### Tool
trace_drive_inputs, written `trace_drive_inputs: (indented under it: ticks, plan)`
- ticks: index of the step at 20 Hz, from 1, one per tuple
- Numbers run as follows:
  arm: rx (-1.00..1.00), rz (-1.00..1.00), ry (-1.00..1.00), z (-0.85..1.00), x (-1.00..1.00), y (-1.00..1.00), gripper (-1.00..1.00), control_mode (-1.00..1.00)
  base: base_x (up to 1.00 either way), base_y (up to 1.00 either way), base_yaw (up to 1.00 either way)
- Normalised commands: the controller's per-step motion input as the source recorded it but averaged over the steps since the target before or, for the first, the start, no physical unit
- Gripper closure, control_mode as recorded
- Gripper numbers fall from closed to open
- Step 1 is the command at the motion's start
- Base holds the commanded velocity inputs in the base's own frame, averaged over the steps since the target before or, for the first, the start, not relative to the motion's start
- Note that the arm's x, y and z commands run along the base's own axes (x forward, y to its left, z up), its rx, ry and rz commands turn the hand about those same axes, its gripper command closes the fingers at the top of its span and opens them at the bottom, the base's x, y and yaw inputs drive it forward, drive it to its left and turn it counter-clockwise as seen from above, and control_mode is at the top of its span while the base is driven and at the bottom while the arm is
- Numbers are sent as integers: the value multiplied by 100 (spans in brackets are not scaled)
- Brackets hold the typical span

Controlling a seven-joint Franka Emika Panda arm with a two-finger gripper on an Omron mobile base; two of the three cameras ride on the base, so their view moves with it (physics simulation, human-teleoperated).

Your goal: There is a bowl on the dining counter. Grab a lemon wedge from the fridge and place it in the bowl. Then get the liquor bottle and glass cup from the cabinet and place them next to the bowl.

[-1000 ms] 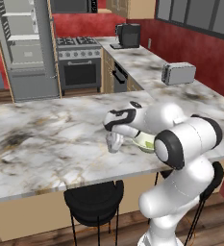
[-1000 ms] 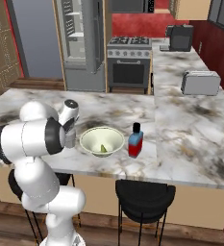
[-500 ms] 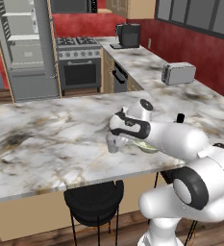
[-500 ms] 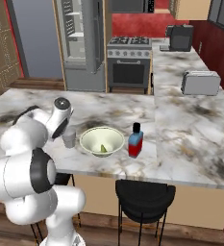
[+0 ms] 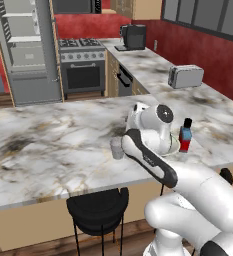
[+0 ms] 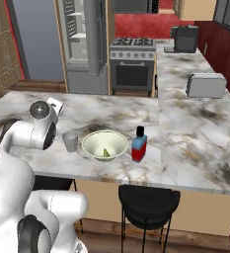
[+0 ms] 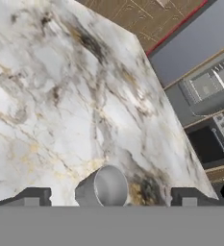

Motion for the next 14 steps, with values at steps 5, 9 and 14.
trace_drive_inputs:
  ticks: [5, 9, 14]
  plan:
    - [0, -8, -20, 100, -62, 0, -100, -100, 0, 0, 0]
    - [-1, -6, -18, 100, -57, -4, -100, -100, 0, 0, 0]
    - [0, -1, -15, 100, -60, -25, -100, -100, 0, 0, 0]
